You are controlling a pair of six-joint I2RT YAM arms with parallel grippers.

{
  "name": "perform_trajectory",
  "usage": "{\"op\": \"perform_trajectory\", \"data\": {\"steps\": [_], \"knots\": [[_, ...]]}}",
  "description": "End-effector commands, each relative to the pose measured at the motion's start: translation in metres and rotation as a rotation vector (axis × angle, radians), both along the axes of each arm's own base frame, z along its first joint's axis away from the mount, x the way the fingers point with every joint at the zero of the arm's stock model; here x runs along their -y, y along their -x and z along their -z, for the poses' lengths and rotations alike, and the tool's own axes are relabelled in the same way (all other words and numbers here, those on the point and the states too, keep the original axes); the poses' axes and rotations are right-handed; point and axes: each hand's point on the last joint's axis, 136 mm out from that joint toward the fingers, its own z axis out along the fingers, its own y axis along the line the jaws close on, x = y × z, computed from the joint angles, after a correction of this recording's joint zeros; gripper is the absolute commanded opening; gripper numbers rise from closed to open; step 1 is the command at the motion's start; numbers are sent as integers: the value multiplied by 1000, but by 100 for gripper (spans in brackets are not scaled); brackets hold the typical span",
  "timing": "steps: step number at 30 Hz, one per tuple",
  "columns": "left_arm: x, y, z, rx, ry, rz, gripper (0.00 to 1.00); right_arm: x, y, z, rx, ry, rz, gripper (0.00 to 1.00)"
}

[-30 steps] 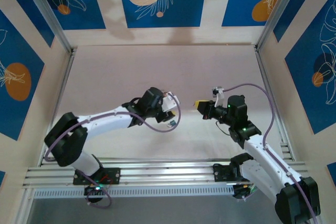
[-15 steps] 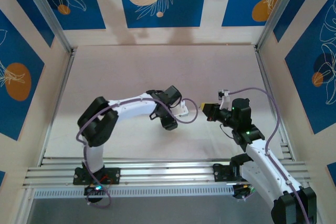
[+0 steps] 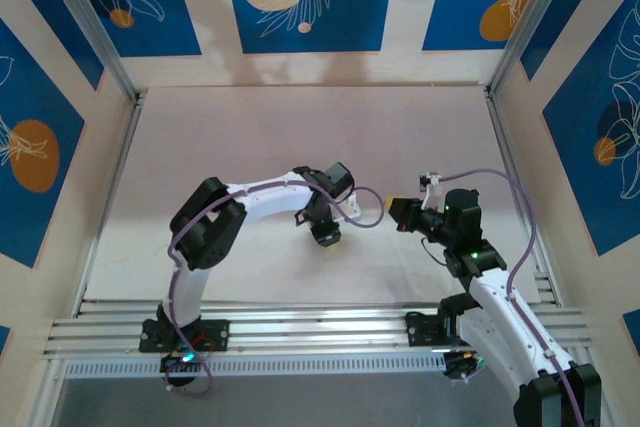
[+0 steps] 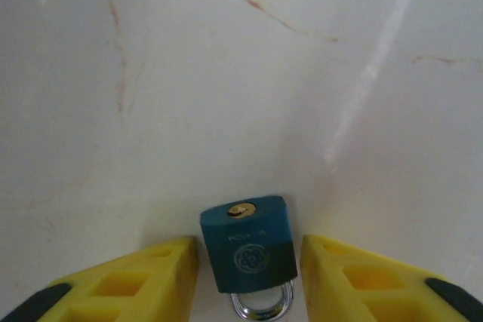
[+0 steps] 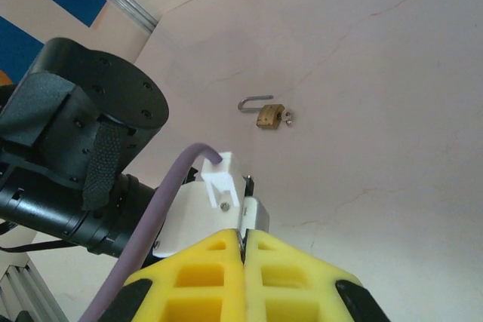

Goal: Unlock with the key

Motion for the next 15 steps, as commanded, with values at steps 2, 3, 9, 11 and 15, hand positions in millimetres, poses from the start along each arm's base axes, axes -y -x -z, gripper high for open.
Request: {"op": "perform_trajectory", "data": {"steps": [2, 3, 9, 11, 15], "knots": [[-12, 4, 12, -23, -84, -23, 30, 1, 4, 4, -19, -8, -2, 0], [-13, 5, 12, -27, -88, -24, 28, 1, 4, 4, -20, -8, -3, 0], [-16, 13, 16, -56, -97, -23, 19, 1, 4, 4, -18, -9, 1, 0], [-15, 16, 18, -63, -93, -23, 16, 1, 4, 4, -18, -9, -1, 0], [-9, 20, 17, -69, -60, -21, 11, 1, 4, 3, -16, -9, 1, 0]]}}
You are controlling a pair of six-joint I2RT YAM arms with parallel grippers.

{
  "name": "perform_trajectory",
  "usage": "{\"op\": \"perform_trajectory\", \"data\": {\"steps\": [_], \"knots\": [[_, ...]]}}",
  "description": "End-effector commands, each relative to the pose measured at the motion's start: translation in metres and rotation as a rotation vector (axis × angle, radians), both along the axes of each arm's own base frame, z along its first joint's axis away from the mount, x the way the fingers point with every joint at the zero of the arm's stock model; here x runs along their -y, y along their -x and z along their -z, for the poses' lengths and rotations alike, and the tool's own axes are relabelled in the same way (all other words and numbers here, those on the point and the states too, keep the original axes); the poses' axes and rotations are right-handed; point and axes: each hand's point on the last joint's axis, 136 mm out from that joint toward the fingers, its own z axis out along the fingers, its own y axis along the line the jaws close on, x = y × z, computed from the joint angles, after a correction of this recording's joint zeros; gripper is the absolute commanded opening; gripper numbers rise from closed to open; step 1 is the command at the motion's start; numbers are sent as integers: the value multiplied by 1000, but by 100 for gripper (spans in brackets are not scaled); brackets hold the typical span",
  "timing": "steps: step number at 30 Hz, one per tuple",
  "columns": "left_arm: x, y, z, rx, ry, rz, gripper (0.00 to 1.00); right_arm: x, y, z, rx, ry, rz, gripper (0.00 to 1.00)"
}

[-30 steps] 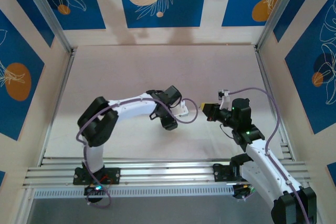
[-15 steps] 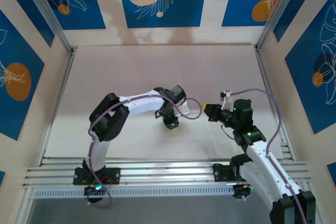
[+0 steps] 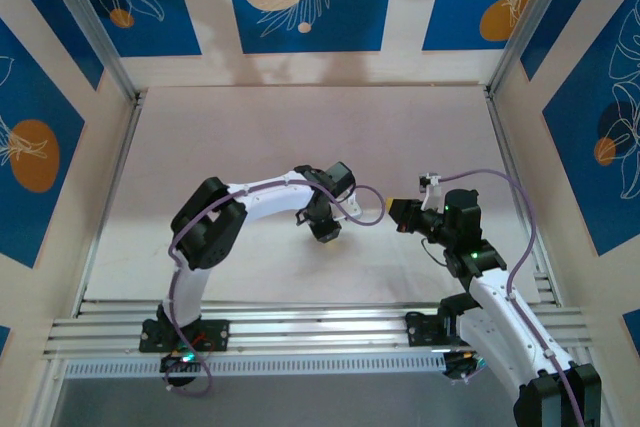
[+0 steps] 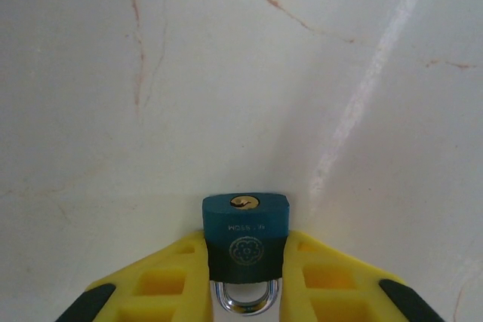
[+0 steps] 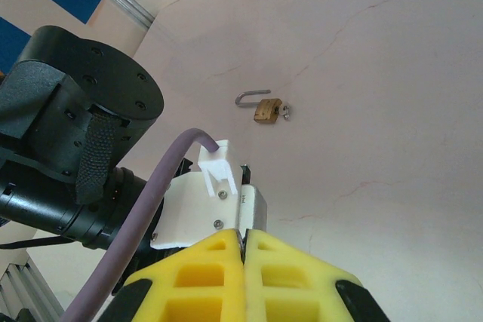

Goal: Unlock with the key

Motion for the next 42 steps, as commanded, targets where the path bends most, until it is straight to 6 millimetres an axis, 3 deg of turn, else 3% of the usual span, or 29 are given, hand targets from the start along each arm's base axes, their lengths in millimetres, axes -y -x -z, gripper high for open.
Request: {"op": "perform_trajectory", "data": {"steps": [1, 27, 42], "knots": [[-7, 20, 17, -70, -42, 1, 10, 1, 3, 1, -4, -9, 0, 0], [23, -10, -50, 227, 283, -21, 11, 5, 0, 0, -35, 0, 31, 0], [36, -28, -137, 664, 654, -83, 12, 5, -10, -33, -28, -42, 115, 0]]}}
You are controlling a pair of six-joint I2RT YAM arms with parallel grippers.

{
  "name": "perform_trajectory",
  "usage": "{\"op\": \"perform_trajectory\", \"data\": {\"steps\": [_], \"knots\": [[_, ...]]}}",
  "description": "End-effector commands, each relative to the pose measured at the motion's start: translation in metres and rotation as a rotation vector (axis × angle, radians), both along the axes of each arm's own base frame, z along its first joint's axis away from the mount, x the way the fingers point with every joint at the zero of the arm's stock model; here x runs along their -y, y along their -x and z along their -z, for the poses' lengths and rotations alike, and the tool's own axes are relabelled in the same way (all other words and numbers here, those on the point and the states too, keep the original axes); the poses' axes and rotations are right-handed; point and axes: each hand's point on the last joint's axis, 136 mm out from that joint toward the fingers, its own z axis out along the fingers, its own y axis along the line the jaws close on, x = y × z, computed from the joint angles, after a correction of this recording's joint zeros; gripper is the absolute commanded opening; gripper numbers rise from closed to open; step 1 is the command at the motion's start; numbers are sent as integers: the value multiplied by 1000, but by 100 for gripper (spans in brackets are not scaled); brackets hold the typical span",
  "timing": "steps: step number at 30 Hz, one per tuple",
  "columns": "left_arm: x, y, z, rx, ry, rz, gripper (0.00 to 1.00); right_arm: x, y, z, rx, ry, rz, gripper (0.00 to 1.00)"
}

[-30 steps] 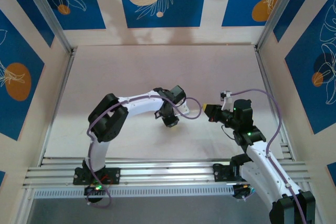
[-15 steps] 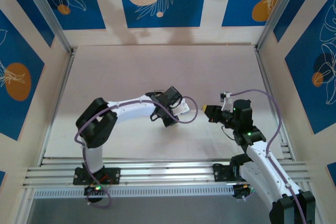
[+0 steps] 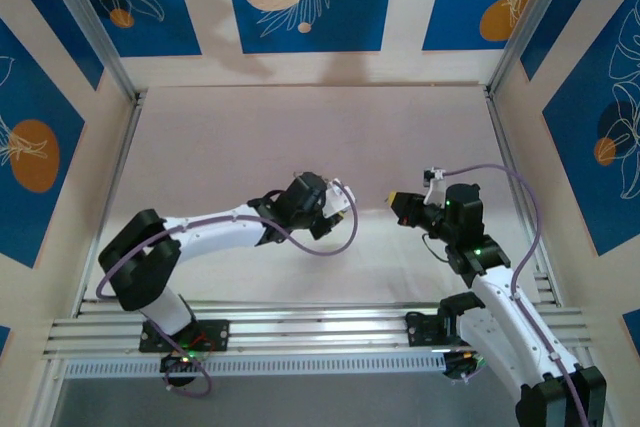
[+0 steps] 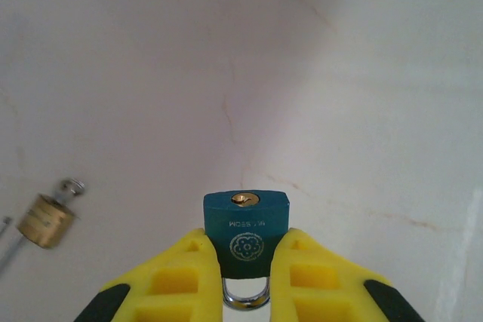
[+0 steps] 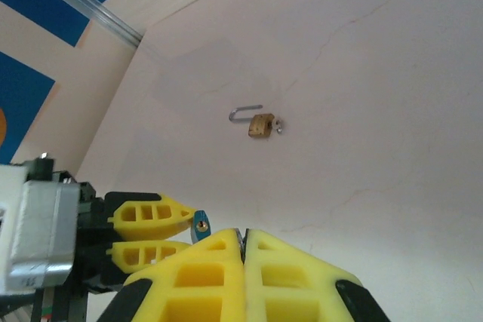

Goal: Unlock with the key

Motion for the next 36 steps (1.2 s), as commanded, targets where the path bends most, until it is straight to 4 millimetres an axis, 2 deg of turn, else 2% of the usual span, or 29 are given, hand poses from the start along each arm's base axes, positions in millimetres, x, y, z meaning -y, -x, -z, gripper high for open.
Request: {"op": "perform_trajectory", "data": {"steps": [1, 10, 23, 36], "knots": [[13, -11, -43, 180, 139, -37, 12, 0, -5, -17, -1, -35, 47, 0], [17, -5, -68, 373, 203, -54, 12, -25, -9, -44, 4, -129, 46, 0], [20, 0, -74, 420, 203, -46, 12, -50, -14, -30, -46, -151, 17, 0], [22, 3, -75, 414, 199, -43, 11, -60, -20, -29, -38, -144, 9, 0]]}}
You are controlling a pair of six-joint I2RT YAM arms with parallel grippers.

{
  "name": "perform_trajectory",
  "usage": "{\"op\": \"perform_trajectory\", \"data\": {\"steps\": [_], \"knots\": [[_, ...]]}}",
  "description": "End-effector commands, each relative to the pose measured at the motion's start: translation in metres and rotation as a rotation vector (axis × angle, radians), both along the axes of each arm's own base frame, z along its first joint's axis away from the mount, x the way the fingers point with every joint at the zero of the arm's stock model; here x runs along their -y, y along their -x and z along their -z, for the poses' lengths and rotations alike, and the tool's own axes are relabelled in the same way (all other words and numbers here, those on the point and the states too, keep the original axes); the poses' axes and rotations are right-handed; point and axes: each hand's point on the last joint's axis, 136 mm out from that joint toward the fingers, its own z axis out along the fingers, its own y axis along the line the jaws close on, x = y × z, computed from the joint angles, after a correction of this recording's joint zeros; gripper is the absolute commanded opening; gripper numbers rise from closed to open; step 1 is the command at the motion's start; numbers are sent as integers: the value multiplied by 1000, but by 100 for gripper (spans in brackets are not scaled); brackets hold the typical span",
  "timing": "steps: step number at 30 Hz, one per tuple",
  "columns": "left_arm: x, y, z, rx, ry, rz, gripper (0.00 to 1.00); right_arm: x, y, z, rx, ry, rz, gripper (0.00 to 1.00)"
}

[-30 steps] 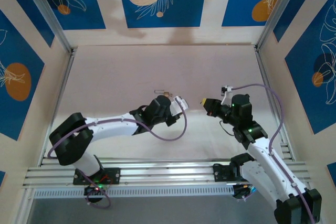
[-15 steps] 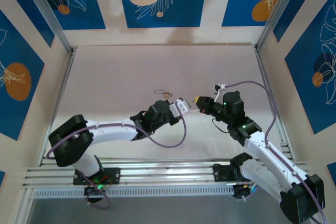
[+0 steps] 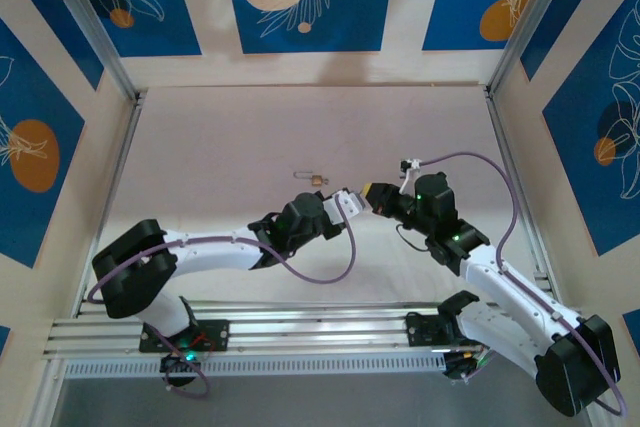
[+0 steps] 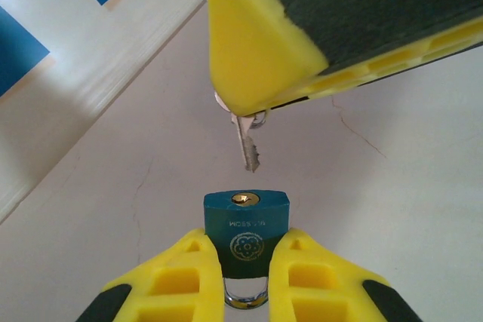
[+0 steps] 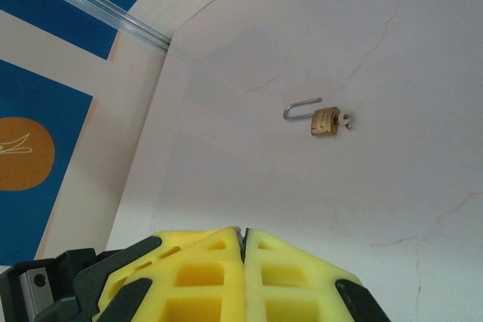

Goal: Unlock with the key

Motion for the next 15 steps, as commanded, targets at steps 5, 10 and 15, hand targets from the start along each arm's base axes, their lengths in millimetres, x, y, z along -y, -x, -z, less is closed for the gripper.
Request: {"op": "perform_trajectory", "data": {"steps": [5, 10, 15], "knots": [[2, 2, -22, 28, 58, -1, 11, -4, -8, -17, 52, -19, 16, 0], [3, 3, -20, 16, 55, 0, 10, -5, -9, -17, 51, -18, 8, 0], [3, 2, -20, 14, 56, -2, 10, -6, -9, -15, 48, -18, 4, 0]]}}
